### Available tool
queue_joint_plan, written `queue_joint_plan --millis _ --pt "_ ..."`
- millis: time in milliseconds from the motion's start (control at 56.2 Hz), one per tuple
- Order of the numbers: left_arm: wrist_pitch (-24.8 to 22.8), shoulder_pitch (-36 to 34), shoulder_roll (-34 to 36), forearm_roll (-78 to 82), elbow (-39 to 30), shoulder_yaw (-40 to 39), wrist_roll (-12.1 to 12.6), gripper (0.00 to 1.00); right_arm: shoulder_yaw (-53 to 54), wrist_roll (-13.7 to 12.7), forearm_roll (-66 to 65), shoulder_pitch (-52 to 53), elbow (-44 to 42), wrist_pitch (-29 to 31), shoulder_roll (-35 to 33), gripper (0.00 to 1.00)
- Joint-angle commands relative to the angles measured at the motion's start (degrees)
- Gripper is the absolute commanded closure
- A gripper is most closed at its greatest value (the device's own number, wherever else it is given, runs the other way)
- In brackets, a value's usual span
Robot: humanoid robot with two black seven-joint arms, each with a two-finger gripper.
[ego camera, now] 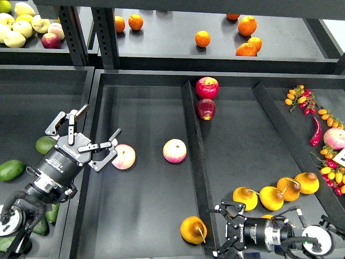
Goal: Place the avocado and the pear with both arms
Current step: 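Lower the right gripper to the yellow pear beside the divider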
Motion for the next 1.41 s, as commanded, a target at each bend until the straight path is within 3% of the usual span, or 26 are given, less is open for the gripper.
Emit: queue_joint_plan --millis 0,445,1209,1387 --pt "0.0 0.0 0.0 0.0 0.0 0.0 0.0 0.01 -0.1 0.0 -0.8 -0.1 -1.0 0.0 1.1 0.01" --pt "0.0 0.8 0.0 0.0 -0.1 0.1 0.0 0.01 0.4 0.0 -1.8 -0.1 -3.6 0.0 2.9 0.07" --pt "0.0 1.1 0.0 0.0 0.0 0.1 0.0 0.01 1.0 0.0 -1.5 -0.6 -5.3 -1.8 5.1 0.45" --pt "0.0 1.1 0.0 0.0 0.0 0.2 0.0 0.01 1.3 0.0 -1.4 -0.8 -5.3 -2.5 5.1 0.58"
